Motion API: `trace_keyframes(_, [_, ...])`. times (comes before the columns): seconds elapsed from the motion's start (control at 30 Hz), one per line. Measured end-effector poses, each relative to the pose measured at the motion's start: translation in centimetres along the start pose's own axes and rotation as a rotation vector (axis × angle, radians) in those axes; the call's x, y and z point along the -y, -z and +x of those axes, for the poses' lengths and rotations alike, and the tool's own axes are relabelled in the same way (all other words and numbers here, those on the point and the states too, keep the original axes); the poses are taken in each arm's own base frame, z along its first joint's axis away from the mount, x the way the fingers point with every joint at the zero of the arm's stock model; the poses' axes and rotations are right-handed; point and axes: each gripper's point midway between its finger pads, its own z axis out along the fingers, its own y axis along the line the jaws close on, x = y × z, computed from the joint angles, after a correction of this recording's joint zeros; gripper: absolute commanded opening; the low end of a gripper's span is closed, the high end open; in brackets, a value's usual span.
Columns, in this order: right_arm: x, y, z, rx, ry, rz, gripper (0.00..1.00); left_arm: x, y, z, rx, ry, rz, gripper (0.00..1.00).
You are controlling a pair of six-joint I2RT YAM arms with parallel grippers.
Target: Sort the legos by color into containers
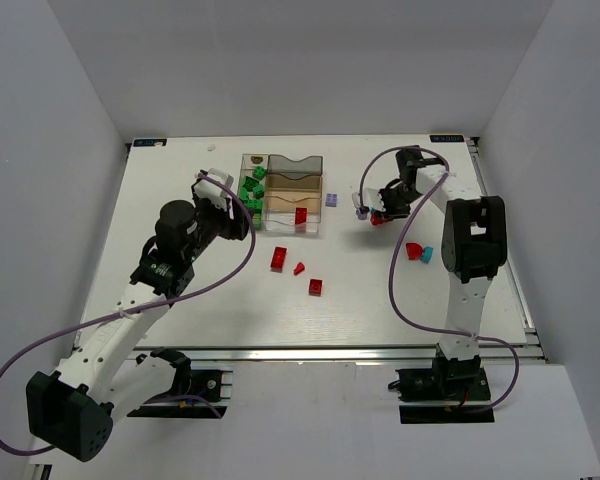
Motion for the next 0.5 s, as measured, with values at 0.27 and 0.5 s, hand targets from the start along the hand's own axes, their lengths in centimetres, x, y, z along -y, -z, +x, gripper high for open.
trace_keyframes(0.27, [-3.0,1.0,-1.2,0.025,-0.057,-0.060,0.00,0.0,0.0,0.0,0.000,0.000,0.000,0.72])
trace_keyframes(0.5, [-3.0,6.5,-8.0,0.186,-0.095,0.024,0.00,0.0,0.0,0.0,0.000,0.000,0.000,0.72])
